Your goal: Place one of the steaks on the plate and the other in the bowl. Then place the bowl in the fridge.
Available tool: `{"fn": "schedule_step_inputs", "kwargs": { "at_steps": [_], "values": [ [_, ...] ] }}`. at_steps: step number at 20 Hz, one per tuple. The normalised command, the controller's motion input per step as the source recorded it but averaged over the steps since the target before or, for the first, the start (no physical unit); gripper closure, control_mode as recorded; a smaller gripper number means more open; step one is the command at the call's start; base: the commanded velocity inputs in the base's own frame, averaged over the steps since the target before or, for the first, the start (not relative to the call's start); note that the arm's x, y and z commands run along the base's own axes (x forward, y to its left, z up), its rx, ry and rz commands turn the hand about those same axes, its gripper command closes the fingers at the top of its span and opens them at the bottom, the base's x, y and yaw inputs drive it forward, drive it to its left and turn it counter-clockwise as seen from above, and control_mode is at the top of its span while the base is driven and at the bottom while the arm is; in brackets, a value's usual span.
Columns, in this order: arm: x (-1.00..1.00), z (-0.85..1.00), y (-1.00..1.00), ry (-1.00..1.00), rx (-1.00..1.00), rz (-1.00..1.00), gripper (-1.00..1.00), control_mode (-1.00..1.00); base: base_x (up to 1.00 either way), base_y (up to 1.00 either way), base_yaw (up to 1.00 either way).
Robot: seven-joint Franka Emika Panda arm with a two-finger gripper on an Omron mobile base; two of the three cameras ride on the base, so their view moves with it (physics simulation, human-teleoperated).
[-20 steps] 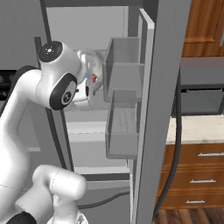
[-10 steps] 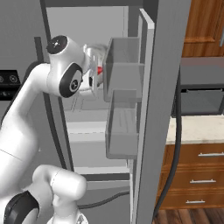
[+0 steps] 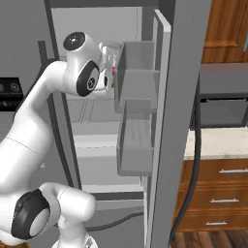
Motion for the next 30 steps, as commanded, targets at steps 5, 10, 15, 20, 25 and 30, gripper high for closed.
{"fn": "schedule_step_inputs", "kwargs": {
  "at_steps": [5,10,15,20,25,30],
  "values": [
    [0.36,0.03,0.01,0.00,0.03,0.00,1.00,-1.00,0.00,0.00,0.00],
    [0.51,0.00,0.02,0.00,0.00,0.00,1.00,-1.00,0.00,0.00,0.00],
    [0.59,0.00,0.00,0.00,0.00,0.00,1.00,-1.00,0.00,0.00,0.00],
    [0.58,0.00,0.00,0.00,0.00,0.00,1.00,-1.00,0.00,0.00,0.00],
    [0.51,0.00,0.00,0.02,0.01,0.00,1.00,-1.00,0.00,0.00,0.00],
    [0.48,0.00,0.01,0.04,0.02,0.01,1.00,-1.00,0.00,0.00,0.00]
  ]
}}
